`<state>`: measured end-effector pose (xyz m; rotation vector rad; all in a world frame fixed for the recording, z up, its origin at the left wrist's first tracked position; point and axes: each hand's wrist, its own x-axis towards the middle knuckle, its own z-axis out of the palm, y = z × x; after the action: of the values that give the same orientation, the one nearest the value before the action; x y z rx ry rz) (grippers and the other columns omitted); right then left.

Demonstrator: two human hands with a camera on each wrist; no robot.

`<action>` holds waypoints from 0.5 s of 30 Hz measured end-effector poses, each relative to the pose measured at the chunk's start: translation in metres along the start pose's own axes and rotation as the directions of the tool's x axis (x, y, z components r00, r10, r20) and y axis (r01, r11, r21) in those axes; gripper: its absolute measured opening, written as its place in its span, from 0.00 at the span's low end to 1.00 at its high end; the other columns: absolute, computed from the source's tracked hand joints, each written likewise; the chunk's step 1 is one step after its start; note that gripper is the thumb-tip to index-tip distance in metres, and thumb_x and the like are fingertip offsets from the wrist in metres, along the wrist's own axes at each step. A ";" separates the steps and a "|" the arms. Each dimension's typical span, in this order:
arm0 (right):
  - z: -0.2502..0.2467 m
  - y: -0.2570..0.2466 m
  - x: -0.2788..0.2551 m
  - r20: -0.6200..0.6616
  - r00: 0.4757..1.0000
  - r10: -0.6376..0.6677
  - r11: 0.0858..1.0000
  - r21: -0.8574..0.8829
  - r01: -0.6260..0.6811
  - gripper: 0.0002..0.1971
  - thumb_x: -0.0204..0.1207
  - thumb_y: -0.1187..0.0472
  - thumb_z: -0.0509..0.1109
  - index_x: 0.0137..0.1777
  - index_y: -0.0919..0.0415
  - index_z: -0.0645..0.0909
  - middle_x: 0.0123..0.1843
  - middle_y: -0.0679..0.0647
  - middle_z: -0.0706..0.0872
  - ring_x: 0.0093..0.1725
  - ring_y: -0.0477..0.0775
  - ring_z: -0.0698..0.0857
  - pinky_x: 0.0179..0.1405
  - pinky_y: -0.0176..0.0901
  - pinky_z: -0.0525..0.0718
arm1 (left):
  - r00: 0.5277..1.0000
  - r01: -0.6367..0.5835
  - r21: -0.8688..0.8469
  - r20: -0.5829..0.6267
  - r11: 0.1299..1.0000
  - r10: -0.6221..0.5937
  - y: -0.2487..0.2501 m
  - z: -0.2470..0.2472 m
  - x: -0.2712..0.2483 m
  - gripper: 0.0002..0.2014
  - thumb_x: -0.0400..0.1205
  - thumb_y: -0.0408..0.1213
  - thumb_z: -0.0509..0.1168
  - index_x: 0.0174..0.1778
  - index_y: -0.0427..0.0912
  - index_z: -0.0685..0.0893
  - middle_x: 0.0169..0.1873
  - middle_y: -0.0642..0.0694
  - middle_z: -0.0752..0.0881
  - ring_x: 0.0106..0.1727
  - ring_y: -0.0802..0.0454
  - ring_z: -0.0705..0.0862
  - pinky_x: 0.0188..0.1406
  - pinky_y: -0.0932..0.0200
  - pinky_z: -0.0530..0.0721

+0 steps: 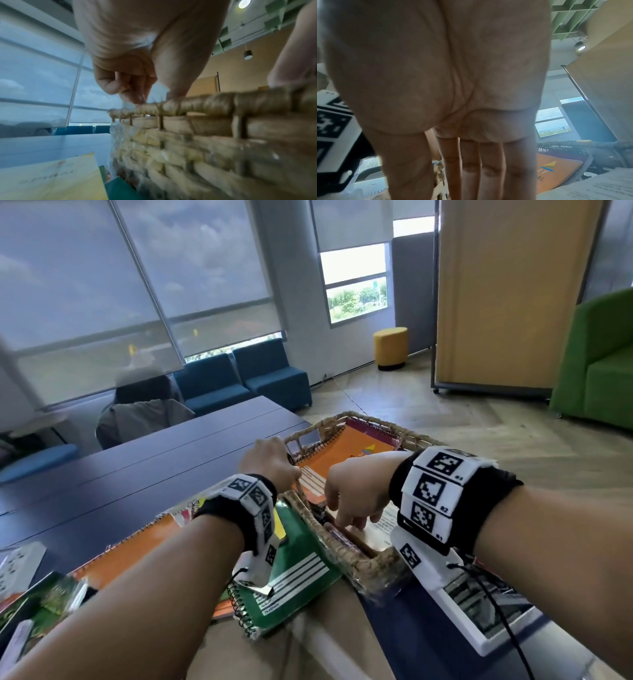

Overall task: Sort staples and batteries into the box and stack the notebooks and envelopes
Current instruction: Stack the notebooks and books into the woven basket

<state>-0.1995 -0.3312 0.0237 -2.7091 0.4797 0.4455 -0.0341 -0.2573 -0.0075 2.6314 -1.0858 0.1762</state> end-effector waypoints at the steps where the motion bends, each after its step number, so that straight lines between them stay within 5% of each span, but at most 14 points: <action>1: 0.001 0.000 0.000 -0.003 1.000 0.001 1.000 -0.009 -0.001 0.17 0.84 0.59 0.73 0.69 0.67 0.84 0.50 0.58 0.95 0.47 0.52 0.94 0.42 0.40 0.90 | 1.000 0.002 0.097 0.003 0.995 -0.002 0.003 0.005 0.002 0.09 0.80 0.39 0.73 0.45 0.41 0.79 0.39 0.47 0.82 0.35 0.51 0.79 0.29 0.58 0.73; 4: 0.001 0.002 0.001 -0.010 1.000 0.002 0.999 -0.037 -0.002 0.17 0.84 0.58 0.73 0.69 0.66 0.85 0.48 0.57 0.95 0.39 0.50 0.91 0.45 0.44 0.91 | 0.998 -0.020 0.271 0.061 0.962 0.003 0.008 0.011 0.008 0.10 0.82 0.36 0.69 0.59 0.43 0.81 0.47 0.47 0.80 0.47 0.46 0.82 0.41 0.53 0.80; 8: 0.001 0.006 0.002 0.021 1.000 0.001 1.000 0.004 -0.001 0.17 0.84 0.58 0.74 0.68 0.68 0.84 0.50 0.60 0.94 0.49 0.55 0.94 0.53 0.54 0.93 | 0.977 -0.045 0.407 0.207 0.912 -0.044 0.012 0.010 0.016 0.16 0.81 0.42 0.72 0.63 0.43 0.85 0.60 0.44 0.79 0.57 0.42 0.85 0.52 0.49 0.87; 12: -0.001 0.003 -0.001 0.037 0.999 0.000 1.000 0.013 0.000 0.17 0.84 0.59 0.73 0.69 0.69 0.83 0.51 0.61 0.94 0.52 0.59 0.94 0.55 0.55 0.93 | 0.934 -0.008 0.439 0.324 0.899 -0.150 0.006 0.015 0.028 0.27 0.70 0.53 0.69 0.65 0.47 0.83 0.70 0.44 0.73 0.61 0.40 0.80 0.53 0.45 0.82; 15: -0.001 -0.001 -0.003 0.020 1.000 -0.008 0.998 -0.061 0.009 0.19 0.85 0.58 0.72 0.71 0.67 0.82 0.53 0.60 0.94 0.49 0.55 0.93 0.56 0.51 0.92 | 0.934 -0.089 0.420 0.350 0.903 -0.071 0.003 0.013 0.024 0.26 0.73 0.57 0.60 0.69 0.61 0.79 0.73 0.44 0.72 0.73 0.38 0.69 0.62 0.41 0.68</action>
<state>-0.2011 -0.3296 0.0258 -2.7614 0.4560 0.4918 -0.0191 -0.2794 -0.0140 3.1465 -1.2992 -0.0804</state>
